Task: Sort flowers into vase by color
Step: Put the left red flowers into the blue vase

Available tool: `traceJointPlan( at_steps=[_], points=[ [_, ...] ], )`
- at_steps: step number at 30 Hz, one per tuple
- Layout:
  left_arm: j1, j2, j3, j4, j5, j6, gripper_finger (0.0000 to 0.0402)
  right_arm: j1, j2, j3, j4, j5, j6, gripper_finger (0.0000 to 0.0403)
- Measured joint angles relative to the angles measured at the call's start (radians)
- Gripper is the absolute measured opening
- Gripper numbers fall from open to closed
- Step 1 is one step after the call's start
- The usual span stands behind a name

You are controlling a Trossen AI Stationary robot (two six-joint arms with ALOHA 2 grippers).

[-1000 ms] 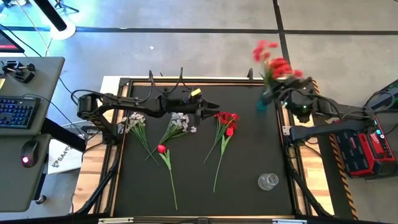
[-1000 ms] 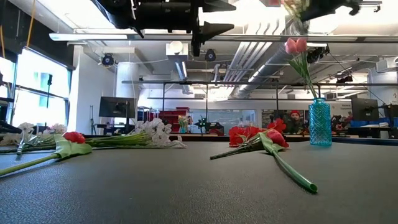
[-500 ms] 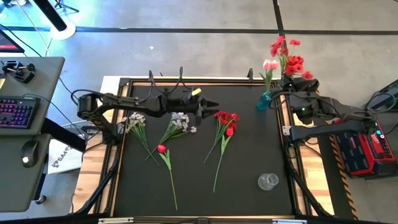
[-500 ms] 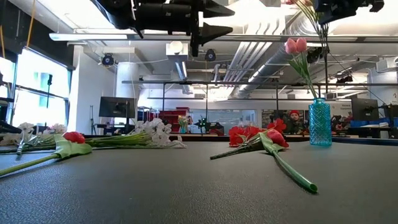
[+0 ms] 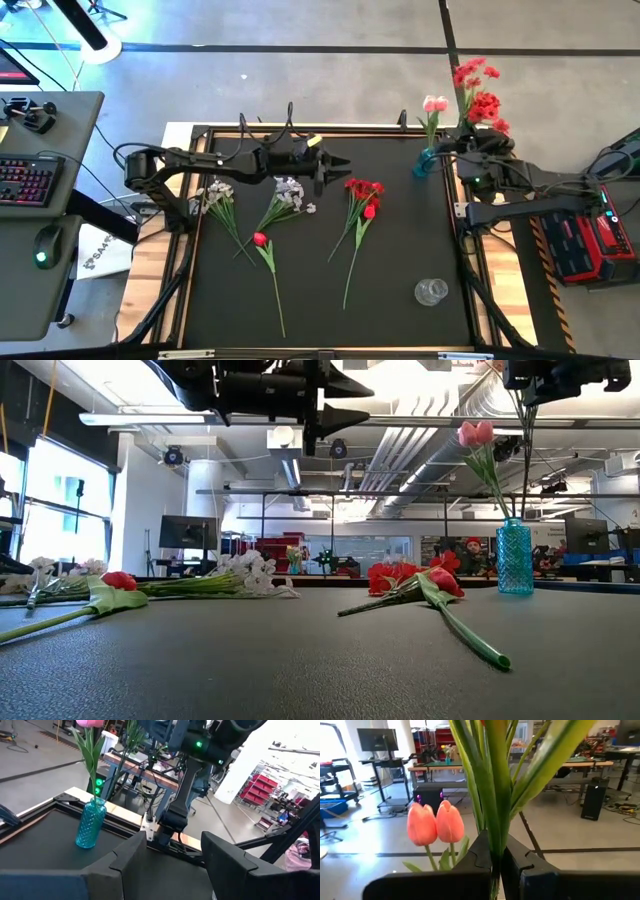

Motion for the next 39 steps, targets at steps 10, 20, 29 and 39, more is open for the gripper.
traceJointPlan(
  at_steps=[10, 20, 29, 39],
  points=[
    [0.01, 0.0, -0.001, -0.052, 0.001, 0.062, 0.0176, -0.049, 0.015, 0.0, 0.005, 0.034, 0.06, 0.0],
    [0.058, 0.0, -0.001, -0.045, 0.025, 0.087, 0.0176, -0.105, 0.094, 0.0, 0.008, -0.034, 0.158, 0.0],
    [0.086, 0.0, -0.001, -0.046, 0.057, 0.087, 0.0176, -0.105, 0.141, 0.0, 0.007, -0.093, 0.159, 0.0016],
    [0.091, 0.0, -0.001, -0.046, 0.057, 0.095, 0.0176, -0.105, 0.148, 0.0, 0.008, -0.18, 0.167, 0.0089]
  ],
)
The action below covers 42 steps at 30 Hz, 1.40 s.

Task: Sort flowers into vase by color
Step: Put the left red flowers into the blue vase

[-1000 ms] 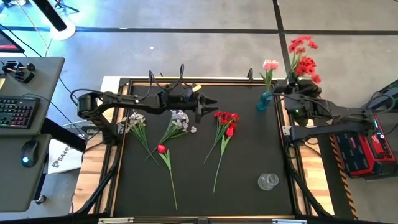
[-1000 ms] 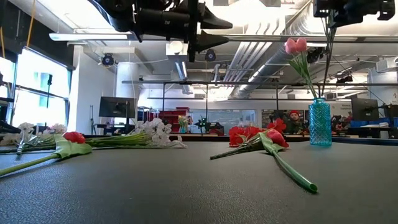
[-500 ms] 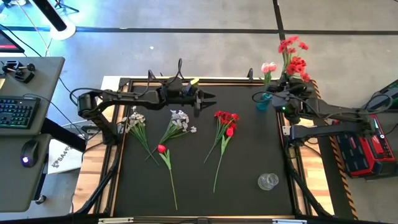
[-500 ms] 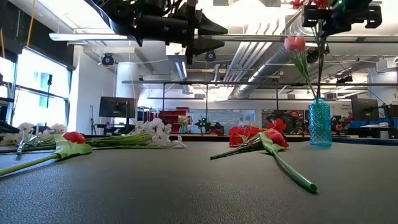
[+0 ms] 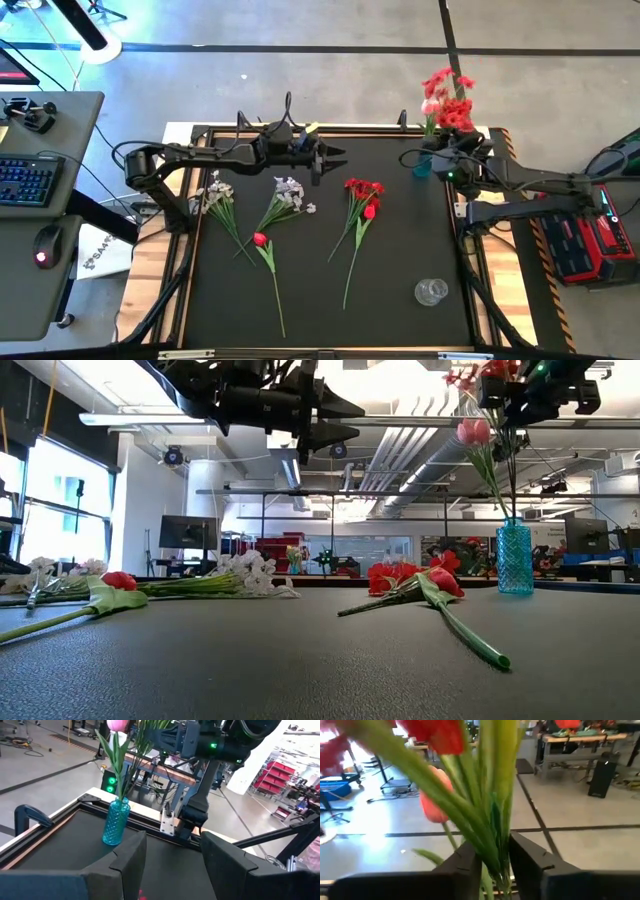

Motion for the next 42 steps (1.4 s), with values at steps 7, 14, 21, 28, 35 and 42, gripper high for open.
traceJointPlan(
  at_steps=[7, 14, 21, 28, 35, 42],
  points=[
    [-0.005, 0.0, 0.0, -0.008, 0.0, -0.035, 0.0176, 0.0, -0.054, 0.0, 0.034, -0.03, 0.04, 0.0165],
    [-0.016, 0.0, 0.0, -0.009, 0.0, -0.046, 0.0176, 0.0, -0.103, 0.0, 0.077, -0.111, 0.04, 0.0223],
    [-0.023, 0.0, 0.0, -0.031, -0.001, -0.093, 0.0176, 0.001, -0.17, 0.0, 0.359, -0.22, -0.157, 0.0253],
    [-0.037, 0.0, 0.0, -0.076, -0.004, -0.122, 0.0176, 0.0, -0.218, 0.08, 0.325, -0.158, -0.224, 0.0257],
    [-0.056, 0.0, 0.0, -0.084, -0.008, -0.113, 0.0176, 0.0, -0.186, 0.074, 0.173, -0.177, -0.091, 0.0257],
    [-0.06, 0.0, 0.0, -0.083, -0.013, -0.113, 0.0176, 0.0, -0.084, 0.066, -0.004, -0.208, 0.043, 0.0257]
  ],
)
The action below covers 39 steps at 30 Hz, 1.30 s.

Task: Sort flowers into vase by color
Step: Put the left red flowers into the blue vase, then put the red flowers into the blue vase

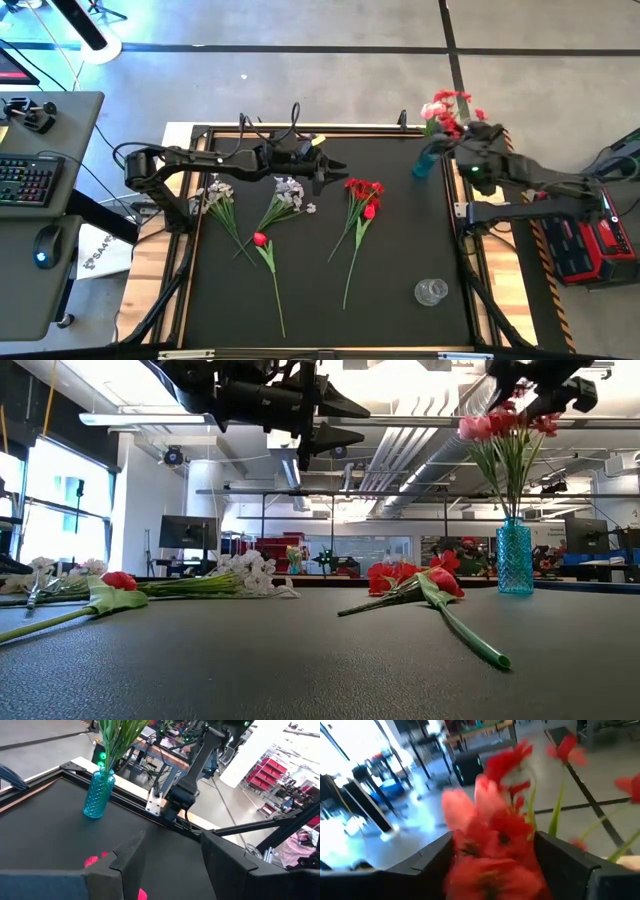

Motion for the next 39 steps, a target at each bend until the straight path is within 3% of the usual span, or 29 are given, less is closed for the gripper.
traceJointPlan(
  at_steps=[9, 18, 23, 29, 39],
  points=[
    [-0.006, 0.0, 0.0, -0.001, -0.002, -0.008, 0.0176, -0.026, 0.017, 0.014, -0.065, -0.182, 0.048, 0.0257],
    [-0.006, 0.0, 0.001, -0.155, -0.032, 0.0, 0.0176, -0.026, -0.012, 0.21, -0.302, -0.214, 0.235, 0.0257],
    [-0.022, 0.0, 0.001, -0.192, -0.06, 0.031, 0.0176, -0.026, -0.013, 0.29, -0.317, -0.295, 0.249, 0.0257],
    [-0.049, 0.024, 0.001, -0.18, -0.141, 0.015, 0.0176, -0.026, -0.011, 0.365, -0.275, -0.51, 0.194, 0.0257],
    [-0.126, 0.204, 0.001, -0.086, -0.188, -0.025, 0.0176, -0.025, -0.011, 0.375, -0.128, -0.901, 0.104, 0.0257]
  ],
)
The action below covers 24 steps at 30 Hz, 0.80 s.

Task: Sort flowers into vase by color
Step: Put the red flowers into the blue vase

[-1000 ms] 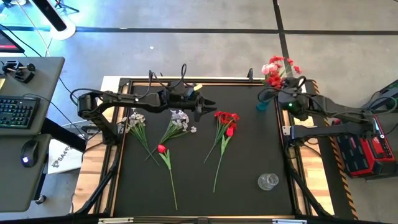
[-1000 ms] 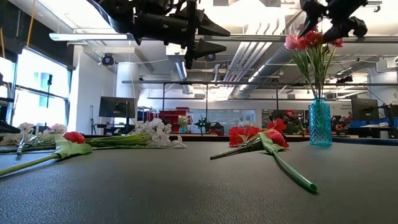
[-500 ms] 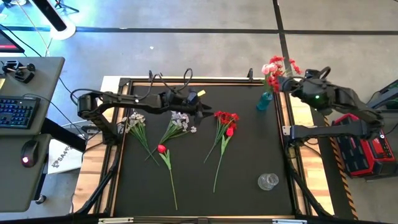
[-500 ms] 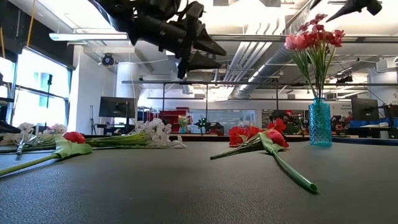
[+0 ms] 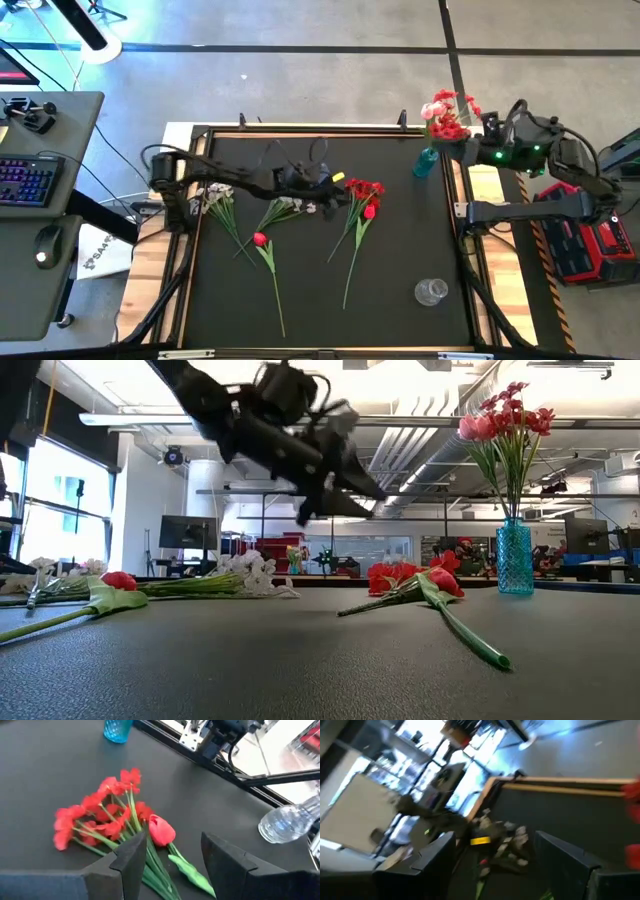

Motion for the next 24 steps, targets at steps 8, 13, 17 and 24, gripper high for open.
traceJointPlan(
  at_steps=[8, 13, 17, 24],
  points=[
    [-0.04, 0.17, -0.001, 0.141, -0.001, -0.132, 0.0176, 0.0, 0.007, 0.0, 0.022, -0.063, -0.057, 0.0257],
    [-0.062, 0.216, -0.001, 0.137, -0.041, -0.118, 0.0176, 0.0, 0.006, 0.0, 0.048, -0.065, -0.136, 0.0257],
    [-0.078, 0.236, -0.001, 0.142, -0.104, -0.064, 0.0176, 0.0, 0.022, 0.0, 0.03, -0.063, -0.184, 0.0257],
    [-0.086, 0.236, -0.001, 0.127, -0.178, -0.063, 0.0176, 0.0, 0.033, 0.0, 0.118, 0.049, -0.25, 0.0256]
  ],
)
